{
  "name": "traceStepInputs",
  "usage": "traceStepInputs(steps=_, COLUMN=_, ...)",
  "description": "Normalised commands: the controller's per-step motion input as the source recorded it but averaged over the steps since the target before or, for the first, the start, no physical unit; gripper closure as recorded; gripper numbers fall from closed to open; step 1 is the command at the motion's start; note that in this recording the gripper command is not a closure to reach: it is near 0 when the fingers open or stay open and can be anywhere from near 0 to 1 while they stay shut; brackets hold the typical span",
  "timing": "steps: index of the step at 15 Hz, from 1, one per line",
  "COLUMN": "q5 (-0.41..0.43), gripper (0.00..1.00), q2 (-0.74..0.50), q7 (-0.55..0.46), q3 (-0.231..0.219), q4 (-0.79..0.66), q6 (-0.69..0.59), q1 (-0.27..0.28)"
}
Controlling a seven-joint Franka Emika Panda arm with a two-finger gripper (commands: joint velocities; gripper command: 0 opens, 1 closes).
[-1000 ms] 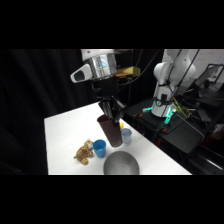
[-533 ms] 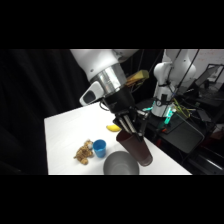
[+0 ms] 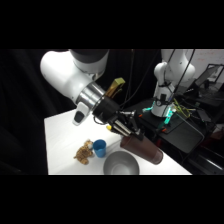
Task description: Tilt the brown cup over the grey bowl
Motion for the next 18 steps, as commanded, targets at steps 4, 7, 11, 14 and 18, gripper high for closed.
traceStepInputs(steps=4, q5=0.335, gripper=0.15, q2=0.43, q7=-0.03, q3=0.115, q4=0.55, q6=-0.64, q1=-0.094)
traceStepInputs(steps=7, q5=0.258, gripper=0.16, q2=0.3, q7=0.1, q3=0.048, q4=0.44, q6=-0.45, q1=-0.05)
traceStepInputs(steps=11, q5=-0.097, gripper=0.18, q2=-0.1, q7=0.17, q3=-0.153, q4=0.12, q6=0.12, q1=0.053)
traceStepInputs(steps=14, q5=-0.291, gripper=0.18, q2=-0.41, q7=0.04, q3=-0.201, q4=-0.17, q6=0.32, q1=-0.035)
traceStepInputs(steps=18, q5=-0.419, gripper=0.18, q2=-0.59, q7=-0.03, q3=-0.121, q4=-0.48, q6=0.41, q1=-0.042)
